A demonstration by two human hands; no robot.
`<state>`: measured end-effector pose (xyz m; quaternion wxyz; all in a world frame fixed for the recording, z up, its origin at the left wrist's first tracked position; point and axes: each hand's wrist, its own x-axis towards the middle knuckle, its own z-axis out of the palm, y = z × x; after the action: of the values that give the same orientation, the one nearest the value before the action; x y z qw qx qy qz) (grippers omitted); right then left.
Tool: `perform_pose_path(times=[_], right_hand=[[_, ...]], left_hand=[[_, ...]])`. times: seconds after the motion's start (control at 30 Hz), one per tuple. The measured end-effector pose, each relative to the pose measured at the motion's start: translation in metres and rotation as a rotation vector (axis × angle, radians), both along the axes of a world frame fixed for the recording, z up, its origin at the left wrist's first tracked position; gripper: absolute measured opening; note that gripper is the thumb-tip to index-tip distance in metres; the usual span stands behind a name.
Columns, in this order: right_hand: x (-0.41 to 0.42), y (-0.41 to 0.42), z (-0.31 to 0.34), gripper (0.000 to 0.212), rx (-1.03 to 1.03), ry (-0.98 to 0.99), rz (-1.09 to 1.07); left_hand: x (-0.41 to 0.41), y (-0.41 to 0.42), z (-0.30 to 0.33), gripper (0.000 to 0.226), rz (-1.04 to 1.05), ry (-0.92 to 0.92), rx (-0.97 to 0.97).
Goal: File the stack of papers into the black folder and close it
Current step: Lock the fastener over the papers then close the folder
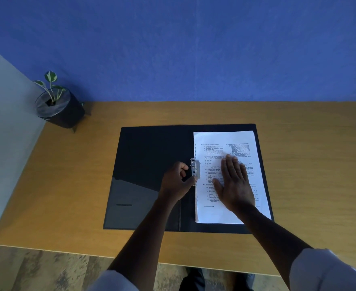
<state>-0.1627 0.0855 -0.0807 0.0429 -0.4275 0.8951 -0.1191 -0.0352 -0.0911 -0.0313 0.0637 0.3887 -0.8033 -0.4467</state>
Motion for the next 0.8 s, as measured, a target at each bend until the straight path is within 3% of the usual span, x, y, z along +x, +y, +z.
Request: perform_pose_path(times=[0.33,0.67,0.8], right_hand=[[0.001,-0.001,-0.001,0.077,0.018,0.008,0.008],[0.002,-0.004,0.002,0.078,0.074,-0.027,0.003],[0.000,-0.004,0.005,0.076,0.087,-0.068,0.012]], left_hand=[[0.019,-0.001,-0.009,0.025,-0.003,0.002,-0.180],[0.077,0.058,-0.008,0.041,0.344,-0.268,-0.414],[0.088,0.092,-0.004,0.053,0.546,-0.348,-0.280]])
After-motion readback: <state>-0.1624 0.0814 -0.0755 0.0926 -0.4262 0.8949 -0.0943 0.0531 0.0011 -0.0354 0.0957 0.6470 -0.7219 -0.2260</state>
